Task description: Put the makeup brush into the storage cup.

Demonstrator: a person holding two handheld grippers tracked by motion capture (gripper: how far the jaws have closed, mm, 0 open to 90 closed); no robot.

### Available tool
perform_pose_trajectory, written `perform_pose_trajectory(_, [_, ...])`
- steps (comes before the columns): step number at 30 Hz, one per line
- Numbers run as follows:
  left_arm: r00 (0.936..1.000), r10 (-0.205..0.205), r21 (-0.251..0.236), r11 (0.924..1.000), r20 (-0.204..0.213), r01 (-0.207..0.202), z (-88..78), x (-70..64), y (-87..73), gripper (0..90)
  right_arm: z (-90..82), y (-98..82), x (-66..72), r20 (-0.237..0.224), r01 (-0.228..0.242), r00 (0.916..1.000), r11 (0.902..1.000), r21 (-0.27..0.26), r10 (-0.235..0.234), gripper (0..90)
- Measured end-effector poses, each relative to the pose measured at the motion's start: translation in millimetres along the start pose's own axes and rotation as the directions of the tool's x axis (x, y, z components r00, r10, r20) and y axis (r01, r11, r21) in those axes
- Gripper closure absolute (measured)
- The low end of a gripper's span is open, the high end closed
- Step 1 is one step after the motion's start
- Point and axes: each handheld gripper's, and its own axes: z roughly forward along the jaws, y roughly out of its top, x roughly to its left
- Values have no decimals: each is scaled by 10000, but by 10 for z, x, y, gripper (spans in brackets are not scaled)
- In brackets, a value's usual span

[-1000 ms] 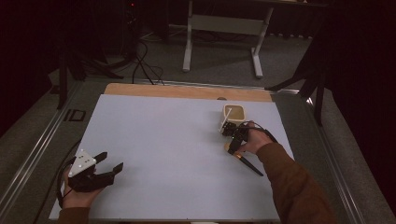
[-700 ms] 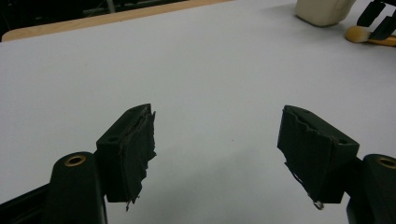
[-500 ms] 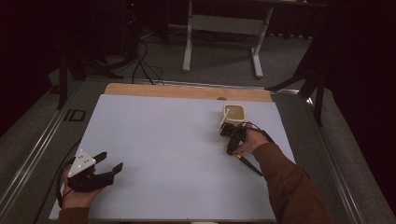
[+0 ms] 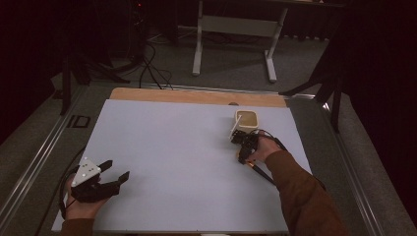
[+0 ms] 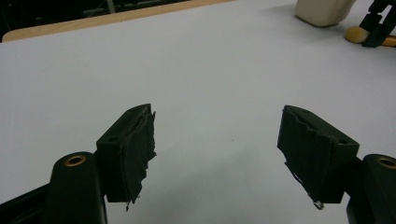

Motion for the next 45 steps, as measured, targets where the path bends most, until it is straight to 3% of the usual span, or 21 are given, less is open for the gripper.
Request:
perform_pose_trajectory(8, [10000,-22,-35,10000,-12,22,-5,1,-1,273,-6,-9,-14,-9,-177,9998,9998,17,177,682])
perform_pose_trajectory(18, [10000,-14,-1,10000,-6,14,1,1,-1,274,-27,-35,-1,112,-181,9998,9997,150,179,691])
perform_pose_trajectory(45, [10000,-32,-3,10000,1,32,2,3,-1,274,-442,-171,-53,-146,-75,9999,9998,-189,72,694])
